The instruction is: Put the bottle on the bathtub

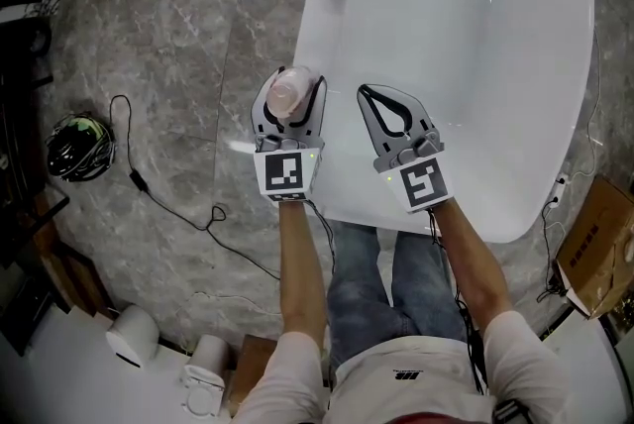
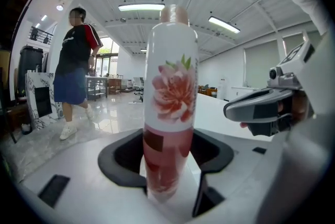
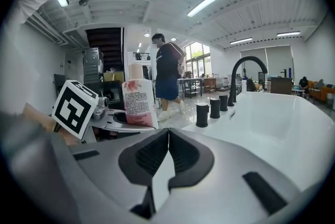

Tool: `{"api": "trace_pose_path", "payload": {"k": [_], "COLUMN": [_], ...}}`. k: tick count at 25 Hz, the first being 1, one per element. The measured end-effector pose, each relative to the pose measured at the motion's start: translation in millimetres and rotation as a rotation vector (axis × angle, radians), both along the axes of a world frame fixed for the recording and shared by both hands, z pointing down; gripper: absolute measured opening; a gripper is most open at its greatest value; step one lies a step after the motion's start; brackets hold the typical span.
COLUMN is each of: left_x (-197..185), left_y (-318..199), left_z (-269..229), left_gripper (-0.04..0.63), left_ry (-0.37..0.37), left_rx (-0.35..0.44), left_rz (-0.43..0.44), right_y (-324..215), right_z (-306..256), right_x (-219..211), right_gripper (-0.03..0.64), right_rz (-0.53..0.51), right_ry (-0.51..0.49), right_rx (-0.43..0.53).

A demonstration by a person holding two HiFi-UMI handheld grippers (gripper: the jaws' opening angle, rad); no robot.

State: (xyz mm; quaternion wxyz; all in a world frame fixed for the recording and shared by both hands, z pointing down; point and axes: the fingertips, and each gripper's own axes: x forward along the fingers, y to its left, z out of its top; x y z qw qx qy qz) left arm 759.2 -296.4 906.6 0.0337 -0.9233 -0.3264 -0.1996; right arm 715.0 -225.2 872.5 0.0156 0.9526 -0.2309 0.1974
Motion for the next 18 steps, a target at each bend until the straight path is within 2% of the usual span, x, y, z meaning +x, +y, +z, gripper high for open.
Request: {"api": "trace_pose_path", "payload": {"k": [8, 12, 18], "left_x": [-10, -21, -38], "left_y": [-2, -10, -22], "left_z": [4, -4, -43], "left_gripper": [0.316, 0.319, 0.319], "left_ry": [-0.021, -0.03, -0.024], "left_rx": [0.024, 0.03, 0.017], "left_rz": [-0.007, -0.019, -0.058], "right_y": [3, 3, 6], "right_z": [-5, -15, -48], "right_x": [-8, -16, -28], "right_gripper": [-0.006, -0.006, -0.006], "right_rz": [0.011, 0.02, 0.008], "right_ry": [-0.001, 0.001, 0.017], "right_rx": [-0.006, -0.003, -0.002]}}
